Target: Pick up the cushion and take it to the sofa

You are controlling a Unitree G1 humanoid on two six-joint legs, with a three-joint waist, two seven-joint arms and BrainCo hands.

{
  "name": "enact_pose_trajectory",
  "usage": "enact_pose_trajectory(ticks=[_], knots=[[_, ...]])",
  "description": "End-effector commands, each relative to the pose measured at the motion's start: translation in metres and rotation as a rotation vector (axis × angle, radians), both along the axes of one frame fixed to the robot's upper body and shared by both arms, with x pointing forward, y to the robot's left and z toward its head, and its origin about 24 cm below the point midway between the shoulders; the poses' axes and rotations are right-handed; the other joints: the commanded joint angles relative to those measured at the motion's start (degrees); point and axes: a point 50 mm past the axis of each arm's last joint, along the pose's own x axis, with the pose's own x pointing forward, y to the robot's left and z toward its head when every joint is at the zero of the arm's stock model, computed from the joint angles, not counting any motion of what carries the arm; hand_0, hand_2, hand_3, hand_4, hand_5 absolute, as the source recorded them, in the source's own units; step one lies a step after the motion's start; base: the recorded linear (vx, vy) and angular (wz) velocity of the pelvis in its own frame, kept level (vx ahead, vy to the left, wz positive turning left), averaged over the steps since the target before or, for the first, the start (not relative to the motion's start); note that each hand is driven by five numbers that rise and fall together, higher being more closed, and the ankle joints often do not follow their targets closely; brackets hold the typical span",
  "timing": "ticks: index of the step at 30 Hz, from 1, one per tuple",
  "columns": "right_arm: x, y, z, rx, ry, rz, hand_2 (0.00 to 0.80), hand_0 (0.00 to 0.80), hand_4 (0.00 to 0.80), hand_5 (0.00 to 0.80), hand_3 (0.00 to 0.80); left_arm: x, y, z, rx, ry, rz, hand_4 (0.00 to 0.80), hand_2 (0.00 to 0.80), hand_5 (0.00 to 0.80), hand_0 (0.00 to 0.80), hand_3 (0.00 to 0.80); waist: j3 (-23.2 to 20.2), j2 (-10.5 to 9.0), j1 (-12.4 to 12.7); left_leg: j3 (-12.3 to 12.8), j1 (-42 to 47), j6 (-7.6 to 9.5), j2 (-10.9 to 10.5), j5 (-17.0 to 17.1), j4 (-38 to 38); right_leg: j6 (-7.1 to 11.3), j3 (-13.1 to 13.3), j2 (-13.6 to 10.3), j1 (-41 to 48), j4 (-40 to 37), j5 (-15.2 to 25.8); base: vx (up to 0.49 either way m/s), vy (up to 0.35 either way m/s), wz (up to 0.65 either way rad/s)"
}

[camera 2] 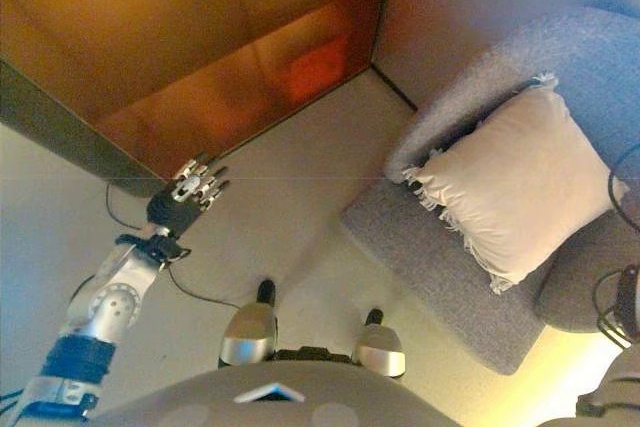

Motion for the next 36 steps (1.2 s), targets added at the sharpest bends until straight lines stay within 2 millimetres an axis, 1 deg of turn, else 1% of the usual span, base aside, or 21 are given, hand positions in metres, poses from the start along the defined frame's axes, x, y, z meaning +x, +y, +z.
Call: enact_pose_trajectory(ticks=[1,4,6,9,10,11,13,15,16,18,19,20,22,23,24,25,27,28,30,33,36], knots=[[0.004,0.002,0.045,-0.095,-0.135,0.047,0.000,0.000,0.000,0.000,0.000,0.002,-0.018,0.015,-0.071,-0.103,-0.048,0.000,0.000,0.000,0.000,0.000,-4.4,0.48,1.0,2.3,2.1,-1.87,6.0,-3.0,3.5,0.84,0.0,-1.2,-5.9,3.4,2.0,-0.101,0.090,-0.04],[0.013,0.010,0.038,0.011,-0.199,0.137,0.000,0.000,0.000,0.000,0.000,0.004,-0.020,0.015,-0.079,-0.112,-0.047,0.000,0.000,0.000,0.000,0.000,-4.4,0.52,0.2,2.9,2.4,-1.71,5.6,-3.0,3.0,1.09,0.3,-1.4,-6.1,3.0,2.4,-0.087,0.093,-0.06],[0.020,0.020,0.023,0.129,-0.265,0.214,0.000,0.000,0.000,0.000,0.000,0.005,-0.022,0.015,-0.086,-0.113,-0.044,0.000,0.000,0.000,0.000,0.000,-4.6,0.48,-0.7,3.6,2.9,-1.44,5.3,-3.2,2.4,1.27,0.6,-1.5,-6.0,2.4,2.8,-0.070,0.090,-0.09],[0.029,0.037,-0.002,0.324,-0.372,0.326,0.000,0.000,0.000,0.000,0.000,0.006,-0.023,0.013,-0.061,-0.113,-0.036,0.000,0.000,0.000,0.000,0.000,-4.6,0.21,-1.6,4.5,3.6,-1.06,4.8,-3.6,2.0,1.58,0.9,-1.8,-6.0,1.8,3.4,-0.072,0.081,-0.14],[0.033,0.050,-0.016,0.436,-0.440,0.398,0.000,0.000,0.000,0.000,0.000,0.007,-0.023,0.012,-0.054,-0.117,-0.023,0.000,0.000,0.000,0.000,0.000,-4.5,0.32,-2.5,5.0,3.9,-0.77,4.5,-3.8,1.7,1.72,1.3,-1.7,-6.2,1.5,3.7,-0.075,0.080,-0.15],[0.032,0.053,-0.022,0.483,-0.474,0.420,0.000,0.000,0.000,0.000,0.000,0.007,-0.023,0.011,-0.050,-0.117,-0.025,0.000,0.000,0.000,0.000,0.000,-4.6,0.15,-2.6,5.2,4.1,-0.66,4.4,-3.8,1.5,1.79,1.5,-1.7,-6.2,1.4,3.8,-0.088,0.089,-0.15],[0.034,0.075,-0.045,0.647,-0.584,0.544,0.000,0.000,0.000,0.000,0.000,0.010,-0.022,0.010,-0.045,-0.127,-0.015,0.000,0.000,0.000,0.000,0.000,-4.6,0.13,-4.1,6.3,4.4,-0.19,3.8,-4.1,1.0,1.98,2.3,-1.7,-6.6,0.8,4.4,-0.086,0.088,-0.13],[0.031,0.088,-0.062,0.760,-0.677,0.611,0.000,0.000,0.000,0.000,0.000,0.012,-0.024,0.009,-0.037,-0.128,-0.014,0.000,0.000,0.000,0.000,0.000,-4.7,-0.10,-5.0,7.0,4.8,0.09,3.4,-4.4,0.8,2.18,2.9,-1.6,-7.0,0.3,4.9,-0.066,0.074,-0.23],[0.026,0.095,-0.075,0.820,-0.716,0.653,0.000,0.000,0.000,0.000,0.000,0.012,-0.026,0.008,-0.040,-0.131,-0.012,0.000,0.000,0.000,0.000,0.000,-4.8,-0.18,-5.8,7.4,5.0,0.38,3.1,-4.7,0.8,2.34,3.4,-1.6,-7.3,0.1,5.3,-0.057,0.058,-0.22],[0.015,0.101,-0.094,0.892,-0.759,0.671,0.000,0.000,0.000,0.000,0.000,0.011,-0.027,0.005,-0.039,-0.129,-0.013,0.000,0.000,0.000,0.000,0.000,-5.0,-0.38,-6.5,8.2,5.3,0.78,2.8,-5.2,1.0,2.62,4.1,-1.6,-7.8,-0.3,5.9,-0.059,0.052,-0.15],[0.009,0.109,-0.109,0.942,-0.769,0.688,0.000,0.000,0.000,0.000,0.000,0.010,-0.029,0.004,-0.036,-0.132,-0.007,0.000,0.000,0.000,0.000,0.000,-5.0,-0.43,-7.2,8.7,5.4,1.10,2.6,-5.5,1.1,2.75,4.6,-1.6,-8.2,-0.4,6.2,-0.061,0.049,-0.22],[0.006,0.112,-0.116,0.985,-0.777,0.693,0.000,0.000,0.000,0.000,0.000,0.009,-0.029,0.003,-0.033,-0.130,-0.009,0.000,0.000,0.000,0.000,0.000,-5.2,-0.53,-7.3,9.0,5.5,1.25,2.5,-5.6,1.1,2.80,4.9,-1.5,-8.4,-0.5,6.4,-0.073,0.045,-0.19],[-0.004,0.129,-0.143,1.136,-0.808,0.710,0.000,0.000,0.000,0.000,0.000,0.008,-0.031,-0.002,-0.046,-0.119,-0.004,0.000,0.000,0.000,0.000,0.000,-5.2,-0.80,-8.7,9.9,5.6,1.73,2.1,-6.2,1.5,2.99,6.1,-1.4,-9.3,-0.5,7.0,-0.070,0.028,-0.16],[-0.006,0.133,-0.149,1.175,-0.814,0.712,0.000,0.000,0.000,0.000,0.000,0.008,-0.032,-0.003,-0.049,-0.113,-0.002,0.000,0.000,0.000,0.000,0.000,-5.3,-0.92,-8.9,10.1,5.7,1.85,2.0,-6.4,1.7,3.05,6.5,-1.3,-9.6,-0.5,7.1,-0.057,0.012,-0.25],[-0.011,0.147,-0.164,1.259,-0.816,0.732,0.000,0.000,0.000,0.000,0.000,0.008,-0.030,-0.010,-0.045,-0.096,0.025,0.000,0.000,0.000,0.000,0.000,-5.2,-1.07,-9.9,10.8,6.0,2.10,2.0,-6.7,2.0,3.25,6.8,-1.4,-10.1,-0.4,7.5,-0.042,0.010,-0.31],[-0.014,0.156,-0.173,1.306,-0.811,0.741,0.000,0.000,0.000,0.000,0.000,0.008,-0.028,-0.013,-0.034,-0.093,0.038,0.000,0.000,0.000,0.000,0.000,-5.2,-1.17,-10.6,11.6,6.3,2.25,2.0,-7.0,2.3,3.45,6.9,-1.6,-10.6,-0.2,7.7,-0.035,0.010,-0.30],[-0.022,0.174,-0.186,1.364,-0.785,0.777,0.000,0.000,0.000,0.000,0.000,0.008,-0.025,-0.014,-0.017,-0.101,0.049,0.000,0.000,0.000,0.000,0.000,-5.2,-1.19,-11.8,13.1,6.7,2.72,1.9,-7.6,2.8,3.78,7.0,-2.0,-11.5,0.7,8.0,-0.019,0.014,-0.34],[-0.024,0.178,-0.189,1.374,-0.777,0.784,0.000,0.000,0.000,0.000,0.000,0.008,-0.024,-0.013,-0.017,-0.106,0.049,0.000,0.000,0.000,0.000,0.000,-5.2,-1.24,-12.0,13.5,6.9,2.86,1.8,-7.7,2.9,3.85,7.1,-2.1,-11.7,0.8,8.0,-0.033,0.028,-0.48],[-0.030,0.195,-0.197,1.385,-0.761,0.817,0.000,0.000,0.000,0.000,0.000,0.007,-0.026,-0.010,-0.016,-0.127,0.047,0.000,0.000,0.000,0.000,0.000,-5.1,-1.07,-12.9,14.9,7.2,3.37,1.4,-7.9,2.9,4.00,6.7,-2.5,-12.6,1.4,8.4,-0.042,0.034,-0.62],[-0.032,0.212,-0.198,1.385,-0.793,0.852,0.000,0.000,0.000,0.000,0.000,0.007,-0.030,-0.008,-0.030,-0.140,0.049,0.000,0.000,0.000,0.000,0.000,-4.9,-0.92,-14.1,15.9,7.4,3.85,0.8,-8.3,3.0,3.93,7.3,-2.3,-13.4,1.3,8.9,-0.040,0.030,-0.46],[-0.034,0.225,-0.202,1.448,-0.824,0.854,0.000,0.000,0.000,0.000,0.000,0.007,-0.036,-0.009,-0.030,-0.132,0.045,0.000,0.000,0.000,0.000,0.000,-4.8,-0.62,-14.9,16.5,7.7,4.25,0.1,-8.7,2.9,3.89,7.9,-2.0,-14.0,0.7,9.5,-0.029,0.033,-0.23]])
